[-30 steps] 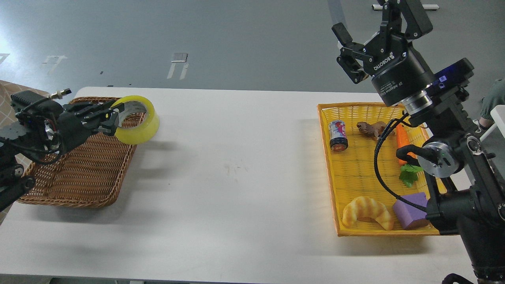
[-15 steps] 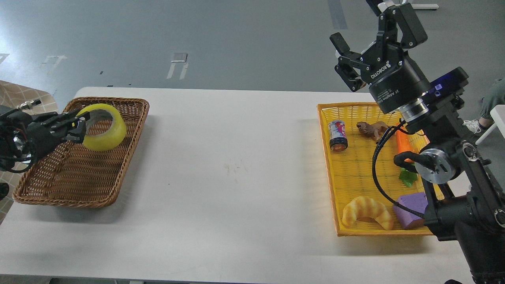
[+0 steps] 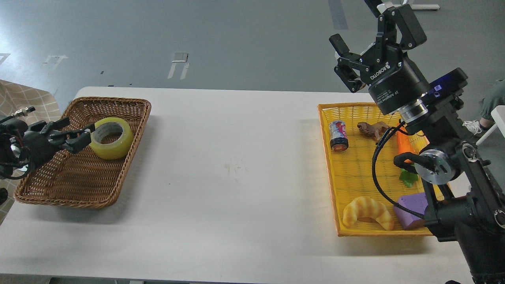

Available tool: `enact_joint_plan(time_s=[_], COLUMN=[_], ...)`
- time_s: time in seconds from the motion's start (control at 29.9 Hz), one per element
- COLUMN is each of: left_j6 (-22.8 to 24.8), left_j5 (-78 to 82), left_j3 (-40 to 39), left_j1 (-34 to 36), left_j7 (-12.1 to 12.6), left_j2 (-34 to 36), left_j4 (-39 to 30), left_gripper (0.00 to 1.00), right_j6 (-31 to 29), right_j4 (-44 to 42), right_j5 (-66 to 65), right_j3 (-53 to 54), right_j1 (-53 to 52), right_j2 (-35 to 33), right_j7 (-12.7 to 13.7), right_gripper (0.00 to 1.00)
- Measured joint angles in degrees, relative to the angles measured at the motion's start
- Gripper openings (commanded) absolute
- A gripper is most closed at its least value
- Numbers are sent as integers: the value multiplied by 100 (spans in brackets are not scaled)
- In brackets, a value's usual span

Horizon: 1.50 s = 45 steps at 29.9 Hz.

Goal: Place and transfer tape with both arms
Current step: 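Release the tape and raise the left gripper out of the basket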

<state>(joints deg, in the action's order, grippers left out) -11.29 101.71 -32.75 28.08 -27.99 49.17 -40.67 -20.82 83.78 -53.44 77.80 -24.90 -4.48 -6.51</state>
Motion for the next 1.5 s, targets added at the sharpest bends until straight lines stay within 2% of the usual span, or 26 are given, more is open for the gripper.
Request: enact_joint_plan(time_s=[0.23, 0.47, 0.64, 0.8, 0.97, 1.04, 1.14, 1.24, 1.5], left_j6=[-18, 131, 584, 1326, 1701, 2027, 2503, 2689, 3184], left_j5=[-1452, -4226, -5597, -6926, -7442, -7595, -7887, -8227, -8382], left_j3=[-48, -51, -104, -131, -303, -562, -976, -1361, -2209], left_j1=[403, 1925, 2548, 2782, 3301, 3445, 3467, 3335, 2305], left_j7=[-2, -2, -2, -1, 3, 45, 279, 583, 717], left_j2=[-167, -654, -1277, -1478, -1680, -1888, -2170, -2446, -3332], left_j4=[-38, -45, -226, -1040, -1537, -1583, -1699, -1830, -1881], left_gripper=[98, 98, 98, 98, 98, 98, 98, 98, 98], right_j6=[0, 51, 198, 376, 409, 418, 423, 547, 736], right_j4=[3, -99, -248, -653, -828, -836, -837, -837, -987], right_j5=[0, -32, -55, -55, -54, -53, -53, -53, -8], right_j3=[17, 16, 2, -10, -10, -10, -11, -11, -11], right_j1=[-16, -255, -656, -1355, -1773, -1860, -1969, -2031, -2171], right_j2=[-1, 3, 3, -21, -51, -58, -61, -61, 5], right_j7=[0, 5, 49, 109, 275, 364, 439, 449, 388], right_gripper=[100, 100, 100, 100, 100, 100, 100, 100, 100])
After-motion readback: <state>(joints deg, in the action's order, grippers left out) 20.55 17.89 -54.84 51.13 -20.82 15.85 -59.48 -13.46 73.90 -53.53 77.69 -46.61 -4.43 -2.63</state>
